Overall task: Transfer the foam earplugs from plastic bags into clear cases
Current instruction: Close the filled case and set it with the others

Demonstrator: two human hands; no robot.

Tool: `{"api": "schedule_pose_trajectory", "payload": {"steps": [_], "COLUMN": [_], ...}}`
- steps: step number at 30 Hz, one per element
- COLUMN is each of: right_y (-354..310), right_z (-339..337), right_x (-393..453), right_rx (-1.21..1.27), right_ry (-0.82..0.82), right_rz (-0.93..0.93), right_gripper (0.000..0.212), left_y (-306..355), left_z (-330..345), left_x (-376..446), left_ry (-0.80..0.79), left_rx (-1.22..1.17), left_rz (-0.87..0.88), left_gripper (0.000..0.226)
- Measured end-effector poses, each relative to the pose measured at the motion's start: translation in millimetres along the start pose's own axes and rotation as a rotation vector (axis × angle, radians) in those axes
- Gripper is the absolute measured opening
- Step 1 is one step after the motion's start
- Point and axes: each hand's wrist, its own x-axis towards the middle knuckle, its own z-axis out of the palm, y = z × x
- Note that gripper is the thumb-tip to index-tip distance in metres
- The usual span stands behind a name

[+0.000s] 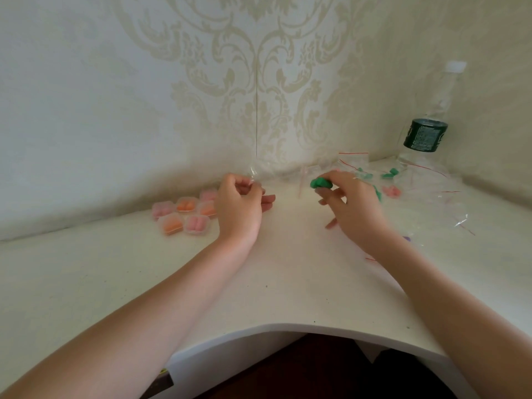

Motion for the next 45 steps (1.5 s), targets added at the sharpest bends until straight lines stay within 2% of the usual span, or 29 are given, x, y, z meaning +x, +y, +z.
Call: {"api": "schedule_pose_trajectory", "payload": {"steps": [2, 5, 9, 12, 14, 16, 18, 20, 23, 26, 29, 33, 35, 37, 40, 42, 45], "right_y": [-2, -6, 0, 0, 0, 0, 6, 11, 13, 13, 13, 9, 12, 13, 15, 15, 9], "right_z": [1, 2, 4, 3, 1, -1, -3, -4, -4, -11, -14, -12, -10, -10, -9, -8, -7], "right_x": [2, 2, 0, 1, 3, 5, 7, 8, 8, 10, 7, 5, 7, 9, 10, 9, 8], "right_rx": [0.190, 0.499, 0.471, 0.536, 0.544, 0.381, 0.075, -0.136, -0.251, -0.278, -0.311, -0.370, -0.360, -0.323, -0.292, -0.265, -0.191], "right_ry": [0.019, -0.090, -0.199, -0.198, -0.150, -0.064, -0.033, -0.128, -0.265, -0.201, -0.126, 0.014, 0.089, 0.132, 0.139, 0.141, 0.139], "right_rz": [0.045, 0.156, 0.197, 0.256, 0.280, 0.263, 0.235, 0.258, 0.265, 0.236, 0.260, 0.188, 0.127, 0.126, 0.147, 0.116, 0.049], "right_gripper": [0.014, 0.017, 0.014, 0.013, 0.013, 0.012, 0.013, 0.020, 0.015, 0.013, 0.009, 0.015, 0.016, 0.015, 0.015, 0.015, 0.014], "left_y": [1, 1, 6, 8, 6, 1, -4, -7, -2, 0, -4, -20, -29, -38, -44, -39, -20], "left_z": [1, 3, 7, 10, 10, 8, 3, -1, 2, 13, 30, 56, 66, 74, 79, 74, 55], "left_x": [-1, -4, -12, -16, -16, -11, -3, 5, 16, 33, 56, 83, 94, 101, 104, 97, 71], "left_ry": [-0.004, -0.041, -0.216, -0.344, -0.340, -0.280, -0.203, -0.158, -0.173, -0.295, -0.485, -0.736, -0.814, -0.824, -0.751, -0.705, -0.574], "left_rx": [-0.012, -0.008, 0.000, 0.019, 0.072, 0.132, 0.236, 0.376, 0.593, 0.881, 1.075, 1.443, 1.529, 1.525, 1.515, 1.467, 1.049], "left_rz": [-0.018, -0.020, -0.054, -0.059, -0.052, -0.027, 0.109, 0.298, 0.447, 0.585, 0.705, 0.730, 0.734, 0.754, 0.742, 0.707, 0.657], "left_gripper": [0.019, 0.019, 0.008, 0.004, 0.006, 0.009, 0.013, 0.016, 0.010, 0.027, 0.046, 0.059, 0.060, 0.055, 0.034, 0.028, 0.032]}}
